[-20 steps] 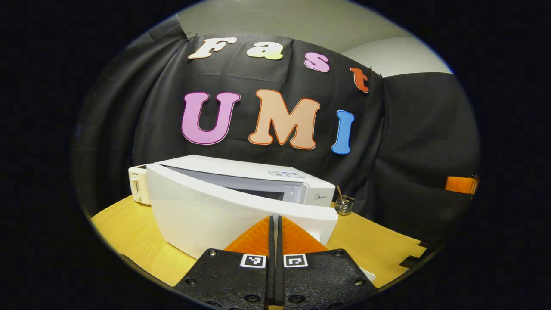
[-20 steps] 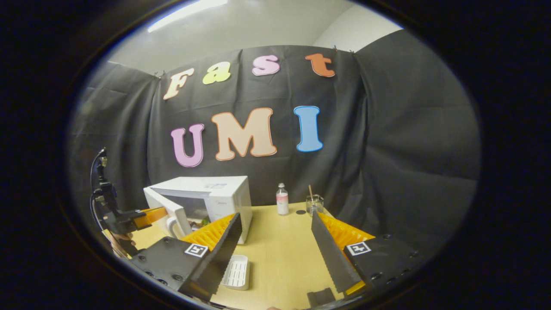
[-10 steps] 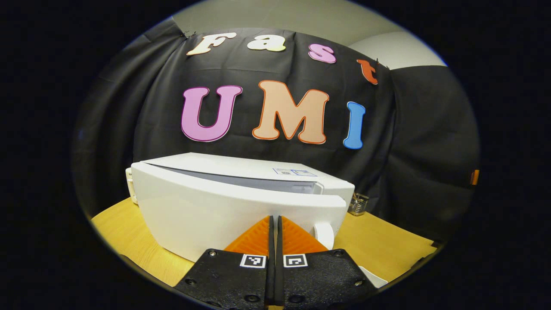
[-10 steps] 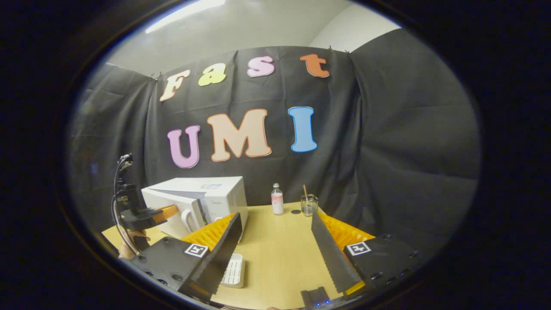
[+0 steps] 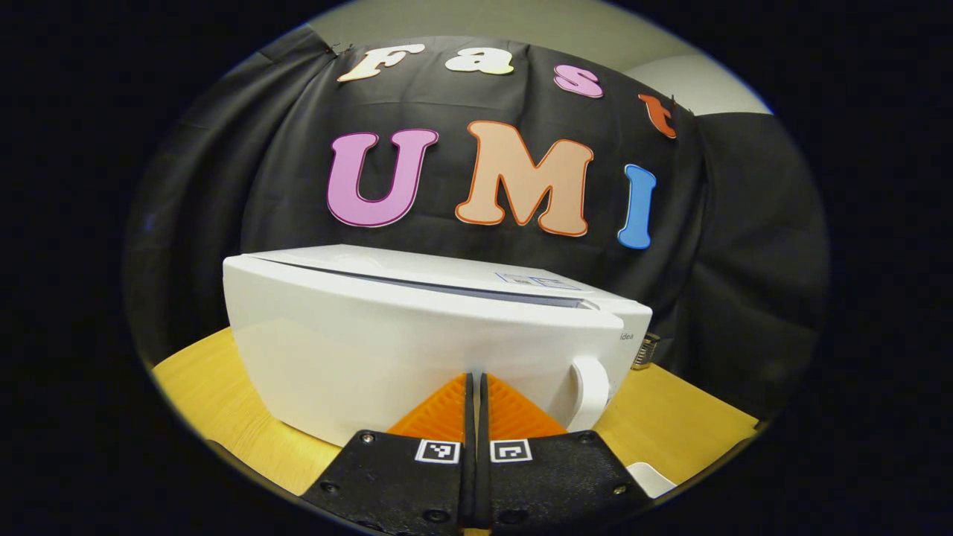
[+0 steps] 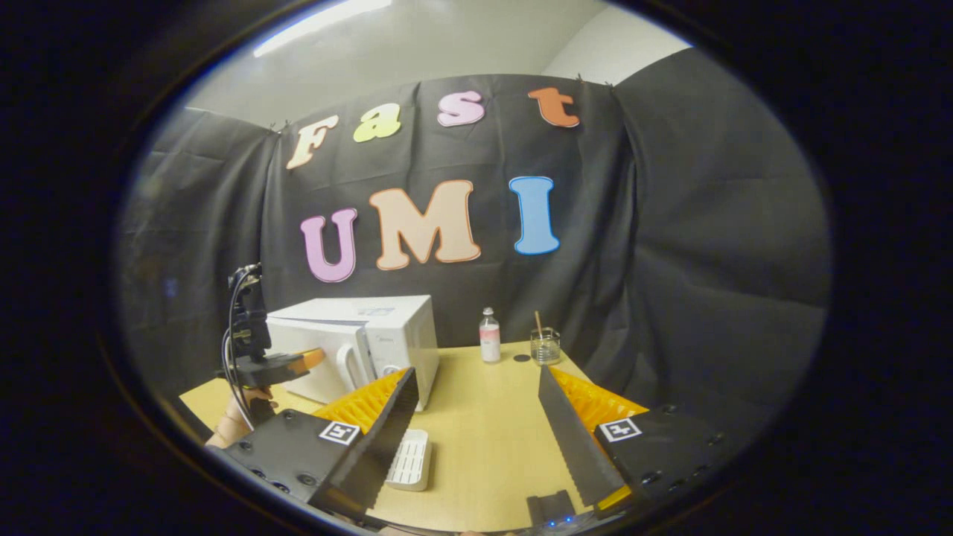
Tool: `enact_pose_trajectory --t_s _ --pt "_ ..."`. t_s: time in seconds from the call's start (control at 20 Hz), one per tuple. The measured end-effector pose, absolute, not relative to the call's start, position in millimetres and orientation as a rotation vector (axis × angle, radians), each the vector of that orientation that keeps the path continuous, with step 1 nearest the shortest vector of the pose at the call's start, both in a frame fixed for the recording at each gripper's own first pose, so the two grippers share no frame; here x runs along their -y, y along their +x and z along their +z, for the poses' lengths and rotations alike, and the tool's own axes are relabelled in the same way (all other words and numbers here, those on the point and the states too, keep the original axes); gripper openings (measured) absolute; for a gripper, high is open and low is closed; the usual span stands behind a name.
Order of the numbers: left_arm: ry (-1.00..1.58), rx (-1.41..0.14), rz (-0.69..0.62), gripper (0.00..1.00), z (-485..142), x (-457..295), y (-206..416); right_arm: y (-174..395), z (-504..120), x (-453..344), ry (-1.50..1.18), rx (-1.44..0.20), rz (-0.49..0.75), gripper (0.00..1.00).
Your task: Open the microwave oven with the left hand, put the food in, and close the microwave oven.
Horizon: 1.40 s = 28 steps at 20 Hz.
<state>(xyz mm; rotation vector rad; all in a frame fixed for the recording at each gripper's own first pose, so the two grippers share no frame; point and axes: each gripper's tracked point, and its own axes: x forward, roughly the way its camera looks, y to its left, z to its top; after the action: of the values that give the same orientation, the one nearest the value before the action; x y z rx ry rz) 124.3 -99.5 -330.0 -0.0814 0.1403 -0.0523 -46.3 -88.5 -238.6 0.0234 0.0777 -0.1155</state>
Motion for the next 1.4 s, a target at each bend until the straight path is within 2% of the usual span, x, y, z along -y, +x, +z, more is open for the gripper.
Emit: enact_pose_trajectory --t_s 0.55,1.0,1.05,1.15,1.2,1.25,1.3,1.35,1.4 --pt "-0.082 -0.127 -0.038 0.01 -325.8 94.1 138.5 -49.9 -244.1 104.0 0.026 -0.091 -0.135 1.00" --pt "-0.101 -0.121 -0.023 0.01 -325.2 94.0 139.9 -55.2 -242.4 116.9 0.039 -0.074 -0.152 1.00" --pt "-0.098 -0.123 -0.024 0.00 -325.5 94.3 140.9 -54.7 -244.3 117.1 0.039 -0.077 -0.153 0.96" --pt "-0.084 -0.127 -0.019 0.00 -326.8 93.6 140.7 -53.5 -246.7 115.9 0.038 -0.083 -0.150 0.96" --pt "-0.074 -0.132 -0.013 0.01 -326.7 92.7 141.1 -51.7 -246.8 114.5 0.040 -0.085 -0.148 1.00" --pt "-0.065 -0.138 -0.011 0.00 -327.7 92.2 140.8 -51.0 -247.1 112.2 0.042 -0.086 -0.145 0.96" --pt "-0.059 -0.141 -0.013 0.00 -328.8 92.3 140.7 -49.8 -246.8 109.0 0.044 -0.089 -0.139 1.00" --pt "-0.060 -0.108 -0.028 0.01 -324.0 93.3 148.8 -49.8 -248.0 104.7 0.047 -0.092 -0.133 0.96" --pt "-0.078 -0.163 -0.024 0.01 -337.8 92.2 152.1 -50.7 -246.5 99.4 0.047 -0.091 -0.122 1.00"
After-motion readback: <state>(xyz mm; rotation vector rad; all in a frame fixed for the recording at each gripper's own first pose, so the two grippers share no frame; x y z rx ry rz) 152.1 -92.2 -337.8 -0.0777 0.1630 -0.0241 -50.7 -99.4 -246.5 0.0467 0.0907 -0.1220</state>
